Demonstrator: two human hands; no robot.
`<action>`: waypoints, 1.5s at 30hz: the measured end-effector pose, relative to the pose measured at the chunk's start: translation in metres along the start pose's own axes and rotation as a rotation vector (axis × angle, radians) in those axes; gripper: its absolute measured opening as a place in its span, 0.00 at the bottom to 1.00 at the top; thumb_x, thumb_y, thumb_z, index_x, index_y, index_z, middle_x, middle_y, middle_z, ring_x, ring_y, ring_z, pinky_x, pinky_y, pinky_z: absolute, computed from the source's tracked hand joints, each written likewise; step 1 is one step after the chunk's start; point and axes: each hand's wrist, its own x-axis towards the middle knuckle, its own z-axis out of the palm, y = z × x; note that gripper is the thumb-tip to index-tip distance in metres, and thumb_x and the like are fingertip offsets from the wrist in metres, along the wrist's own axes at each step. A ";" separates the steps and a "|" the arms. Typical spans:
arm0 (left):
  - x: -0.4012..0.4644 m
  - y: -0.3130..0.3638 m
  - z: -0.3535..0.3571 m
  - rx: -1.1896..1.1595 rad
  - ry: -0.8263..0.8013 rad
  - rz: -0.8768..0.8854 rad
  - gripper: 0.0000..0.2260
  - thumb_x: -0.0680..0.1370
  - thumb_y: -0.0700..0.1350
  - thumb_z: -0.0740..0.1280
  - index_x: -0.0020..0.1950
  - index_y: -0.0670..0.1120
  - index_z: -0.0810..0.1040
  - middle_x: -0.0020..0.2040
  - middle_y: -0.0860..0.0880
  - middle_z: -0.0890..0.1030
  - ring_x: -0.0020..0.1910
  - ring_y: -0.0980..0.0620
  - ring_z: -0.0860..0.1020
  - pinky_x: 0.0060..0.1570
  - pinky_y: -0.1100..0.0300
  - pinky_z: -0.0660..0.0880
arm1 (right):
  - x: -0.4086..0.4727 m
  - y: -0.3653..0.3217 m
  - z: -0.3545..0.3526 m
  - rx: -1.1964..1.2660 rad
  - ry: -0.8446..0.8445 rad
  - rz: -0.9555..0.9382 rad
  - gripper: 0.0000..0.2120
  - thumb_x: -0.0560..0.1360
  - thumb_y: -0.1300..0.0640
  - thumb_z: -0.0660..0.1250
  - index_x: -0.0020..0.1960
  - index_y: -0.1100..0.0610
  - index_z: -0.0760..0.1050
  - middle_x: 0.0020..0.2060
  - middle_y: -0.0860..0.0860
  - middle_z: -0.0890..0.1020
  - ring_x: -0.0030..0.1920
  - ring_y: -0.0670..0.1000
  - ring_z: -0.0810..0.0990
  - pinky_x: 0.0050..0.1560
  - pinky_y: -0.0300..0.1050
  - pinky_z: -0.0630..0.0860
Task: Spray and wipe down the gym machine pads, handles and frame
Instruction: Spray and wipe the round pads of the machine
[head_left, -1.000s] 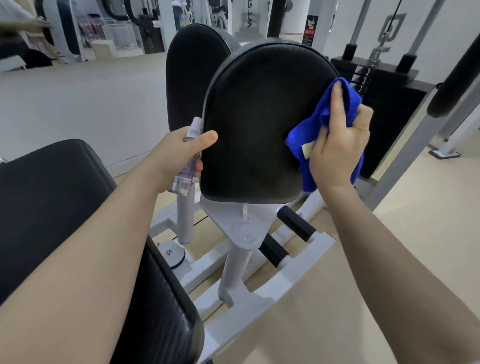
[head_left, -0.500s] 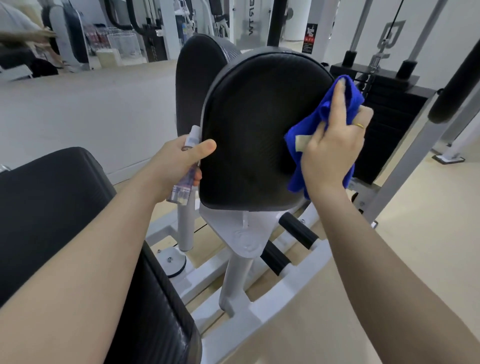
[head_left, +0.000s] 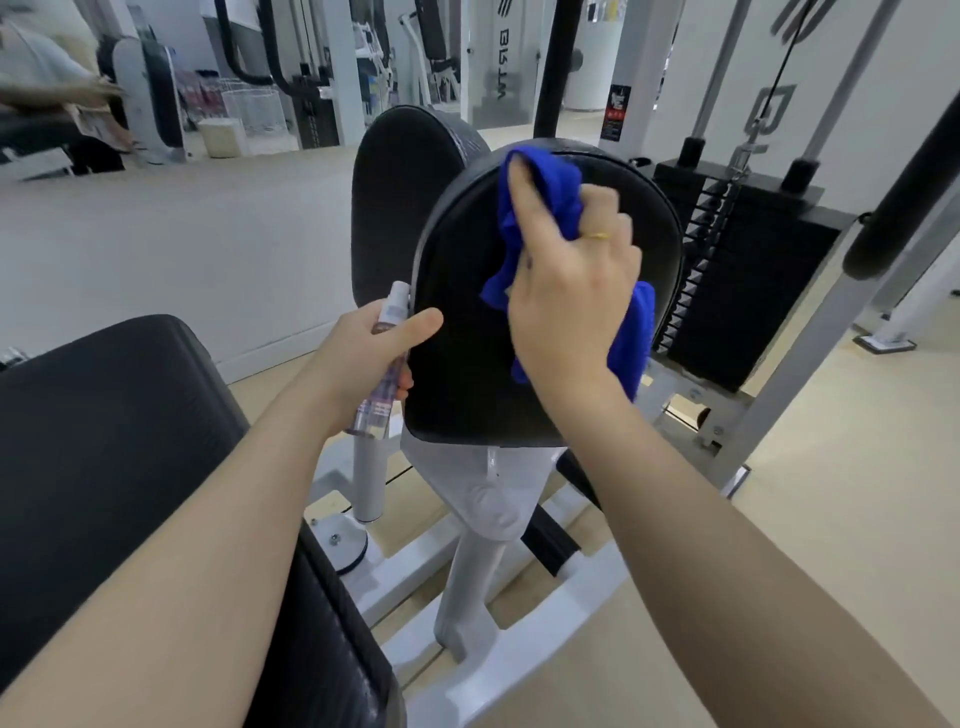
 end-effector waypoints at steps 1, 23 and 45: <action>0.001 0.000 -0.001 -0.026 -0.013 0.013 0.12 0.76 0.55 0.66 0.46 0.46 0.73 0.34 0.46 0.75 0.30 0.51 0.74 0.29 0.61 0.72 | -0.014 -0.014 0.007 -0.005 -0.039 -0.100 0.20 0.72 0.65 0.63 0.61 0.52 0.77 0.48 0.58 0.75 0.38 0.58 0.72 0.36 0.50 0.69; -0.002 -0.002 -0.005 -0.393 0.080 -0.156 0.20 0.81 0.55 0.51 0.38 0.48 0.74 0.20 0.50 0.72 0.22 0.51 0.70 0.25 0.64 0.69 | -0.067 0.000 0.022 -0.115 0.053 -0.414 0.18 0.76 0.58 0.58 0.63 0.44 0.67 0.54 0.50 0.66 0.49 0.53 0.68 0.51 0.51 0.63; 0.004 -0.007 -0.005 -0.344 0.097 -0.136 0.17 0.80 0.53 0.54 0.38 0.51 0.77 0.24 0.48 0.74 0.24 0.50 0.73 0.28 0.59 0.71 | -0.114 0.035 0.015 -0.109 -0.338 -0.962 0.15 0.68 0.57 0.67 0.52 0.44 0.76 0.55 0.51 0.71 0.45 0.52 0.68 0.46 0.48 0.62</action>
